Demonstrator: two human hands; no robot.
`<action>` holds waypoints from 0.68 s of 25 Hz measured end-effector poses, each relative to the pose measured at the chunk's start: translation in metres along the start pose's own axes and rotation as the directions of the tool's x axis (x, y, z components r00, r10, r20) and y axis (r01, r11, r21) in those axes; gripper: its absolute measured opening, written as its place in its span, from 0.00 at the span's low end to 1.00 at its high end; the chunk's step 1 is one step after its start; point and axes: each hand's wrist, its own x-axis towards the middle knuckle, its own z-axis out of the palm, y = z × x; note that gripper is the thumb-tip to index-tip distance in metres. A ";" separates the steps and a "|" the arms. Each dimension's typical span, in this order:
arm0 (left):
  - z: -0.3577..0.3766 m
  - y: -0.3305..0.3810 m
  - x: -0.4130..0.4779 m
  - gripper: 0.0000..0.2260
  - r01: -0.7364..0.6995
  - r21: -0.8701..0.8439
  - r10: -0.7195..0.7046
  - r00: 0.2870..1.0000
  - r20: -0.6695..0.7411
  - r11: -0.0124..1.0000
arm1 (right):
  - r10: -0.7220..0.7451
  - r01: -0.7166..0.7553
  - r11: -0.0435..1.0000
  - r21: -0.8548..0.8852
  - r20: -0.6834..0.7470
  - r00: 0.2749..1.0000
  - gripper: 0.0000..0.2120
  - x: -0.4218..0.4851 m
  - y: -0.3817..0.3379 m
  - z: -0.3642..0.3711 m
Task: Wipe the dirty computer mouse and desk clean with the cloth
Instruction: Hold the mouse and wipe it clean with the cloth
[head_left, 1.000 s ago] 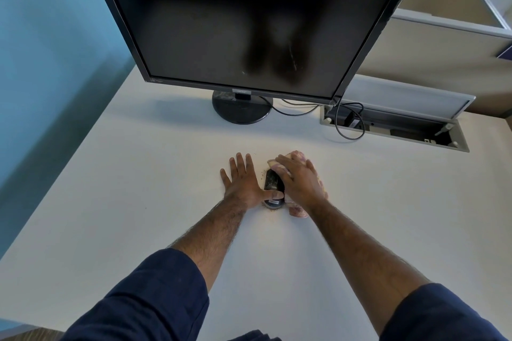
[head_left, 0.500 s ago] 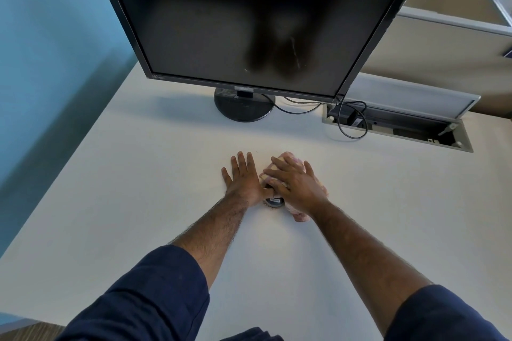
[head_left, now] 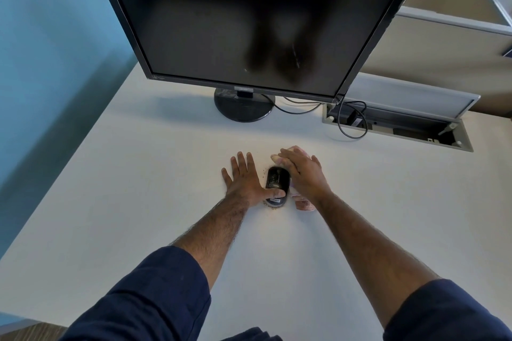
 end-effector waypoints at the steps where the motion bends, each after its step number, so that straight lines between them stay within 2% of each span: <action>1: -0.001 0.000 0.000 0.66 -0.001 0.000 0.001 1.000 0.002 1.000 | -0.056 0.057 0.997 -0.045 0.033 0.998 0.16 -0.005 0.002 0.001; 4: -0.002 0.000 0.001 0.66 -0.003 0.006 0.003 1.000 0.005 1.000 | -0.207 0.237 0.937 -0.255 0.142 0.968 0.16 -0.019 0.013 0.008; 7: -0.002 0.001 0.002 0.66 -0.006 0.013 0.006 1.000 0.000 1.000 | -0.202 0.234 0.921 -0.311 0.130 0.971 0.17 -0.015 0.015 0.009; 10: -0.001 0.000 0.001 0.67 -0.007 0.002 0.007 1.000 -0.001 1.000 | -0.083 0.100 0.966 -0.237 0.081 0.993 0.16 -0.001 0.006 0.009; 13: -0.001 0.000 0.001 0.66 -0.004 0.015 0.004 1.000 -0.011 1.000 | 0.026 -0.025 0.997 -0.070 0.005 1.000 0.17 0.007 0.000 0.008; 17: -0.001 0.001 0.002 0.65 -0.005 0.027 0.005 1.000 -0.012 1.000 | -0.077 0.077 0.996 -0.042 -0.003 0.997 0.16 0.001 -0.004 0.007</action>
